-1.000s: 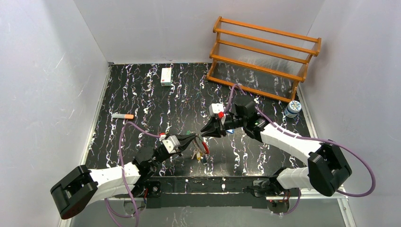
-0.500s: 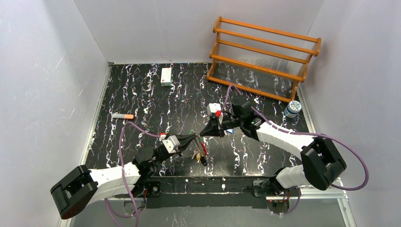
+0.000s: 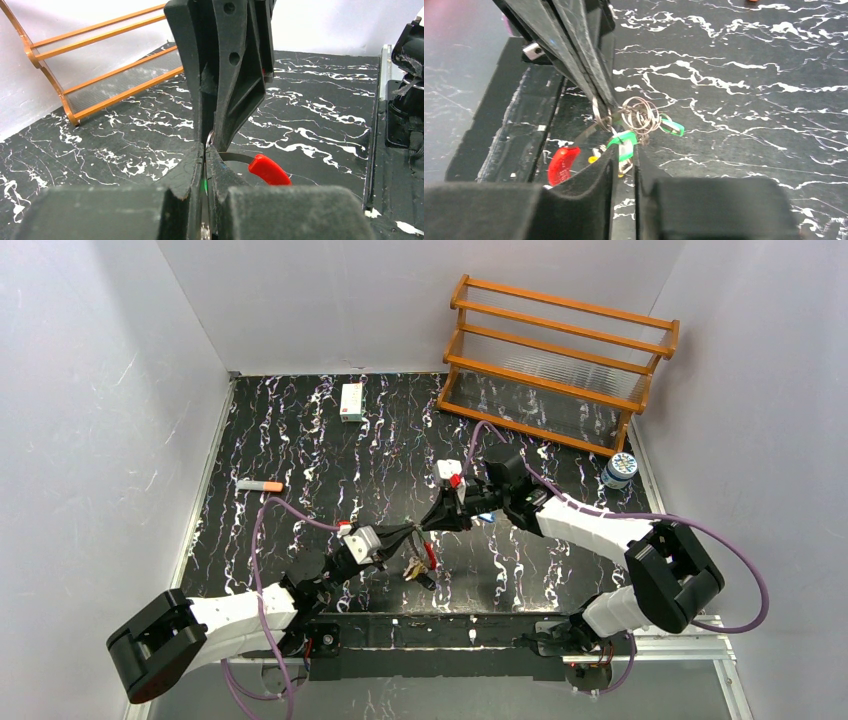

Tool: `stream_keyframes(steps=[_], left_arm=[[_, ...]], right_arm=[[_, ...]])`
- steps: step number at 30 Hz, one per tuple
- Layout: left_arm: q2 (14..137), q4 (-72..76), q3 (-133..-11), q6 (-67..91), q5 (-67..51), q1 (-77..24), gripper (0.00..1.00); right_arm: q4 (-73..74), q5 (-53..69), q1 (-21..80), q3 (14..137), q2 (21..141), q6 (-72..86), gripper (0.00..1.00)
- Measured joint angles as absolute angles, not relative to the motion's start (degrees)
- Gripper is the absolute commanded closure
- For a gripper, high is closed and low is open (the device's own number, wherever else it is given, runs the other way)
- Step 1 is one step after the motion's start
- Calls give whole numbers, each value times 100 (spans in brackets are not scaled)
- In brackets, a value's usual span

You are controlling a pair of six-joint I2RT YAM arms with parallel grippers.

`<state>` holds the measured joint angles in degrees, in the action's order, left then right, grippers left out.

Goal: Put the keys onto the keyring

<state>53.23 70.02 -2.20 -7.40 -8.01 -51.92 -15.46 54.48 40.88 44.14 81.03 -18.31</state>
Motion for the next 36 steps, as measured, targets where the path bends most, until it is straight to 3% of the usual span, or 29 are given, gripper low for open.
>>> stream_keyframes(steps=[5,9,18,29,36], left_arm=[[5321,7070,-220,-740,-784,-5192,100],[5323,7072,-220,-740,-722,-5192,100],[5323,6381,-475,-928,-558,-5192,100],[4075,2952,-1883,-2300,154,-5192,100],[4359,1164,-2834,-3741,231,-5192,100]], right_arm=[[-1586,5054,4088,4215,7929,-1844,36],[-1651,4676,4088,3964,7537,-1822,25],[-1785,4099,4088,3752,7229,-1636,12],[-2086,3671,4086,3645,7196,-1417,5],[-2432,3153,4060,3236,6987,-1208,1]])
